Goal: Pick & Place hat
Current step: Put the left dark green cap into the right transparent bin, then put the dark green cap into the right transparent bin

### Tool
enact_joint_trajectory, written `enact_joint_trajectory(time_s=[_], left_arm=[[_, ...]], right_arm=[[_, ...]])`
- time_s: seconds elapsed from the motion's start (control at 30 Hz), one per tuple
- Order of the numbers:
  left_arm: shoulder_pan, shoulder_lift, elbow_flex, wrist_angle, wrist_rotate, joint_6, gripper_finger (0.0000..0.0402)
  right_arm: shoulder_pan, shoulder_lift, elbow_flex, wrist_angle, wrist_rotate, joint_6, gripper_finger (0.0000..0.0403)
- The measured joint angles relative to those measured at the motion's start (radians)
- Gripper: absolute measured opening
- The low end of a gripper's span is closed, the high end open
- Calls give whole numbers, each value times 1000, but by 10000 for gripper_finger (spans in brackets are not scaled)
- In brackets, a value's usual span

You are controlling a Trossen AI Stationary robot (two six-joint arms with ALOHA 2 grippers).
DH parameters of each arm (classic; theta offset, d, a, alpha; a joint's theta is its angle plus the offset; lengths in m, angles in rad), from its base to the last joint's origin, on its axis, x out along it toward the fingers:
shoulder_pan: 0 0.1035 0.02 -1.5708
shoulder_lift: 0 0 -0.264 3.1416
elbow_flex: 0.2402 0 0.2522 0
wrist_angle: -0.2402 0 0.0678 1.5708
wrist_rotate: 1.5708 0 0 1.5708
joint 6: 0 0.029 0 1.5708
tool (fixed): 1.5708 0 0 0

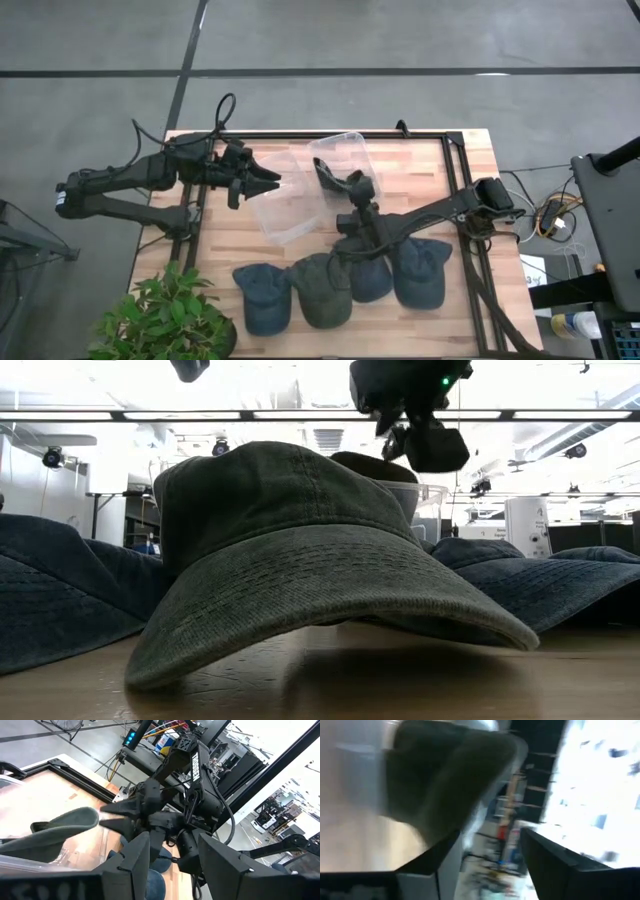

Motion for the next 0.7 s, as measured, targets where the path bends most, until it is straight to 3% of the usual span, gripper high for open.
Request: enact_joint_trajectory(time_s=[0.2, 0.4, 0.5, 0.7], left_arm=[[0, 0, 0, 0, 0, 5, 160], [0, 8, 0, -1, -8, 14, 160], [0, 18, 0, -2, -8, 14, 160], [0, 39, 0, -12, -7, 14, 160]], right_arm=[[58, -19, 62, -1, 40, -25, 231], [107, -60, 156, 0, 0, 111, 225], [109, -86, 207, 0, -153, 214, 218], [118, -132, 259, 22, -566, 364, 210]])
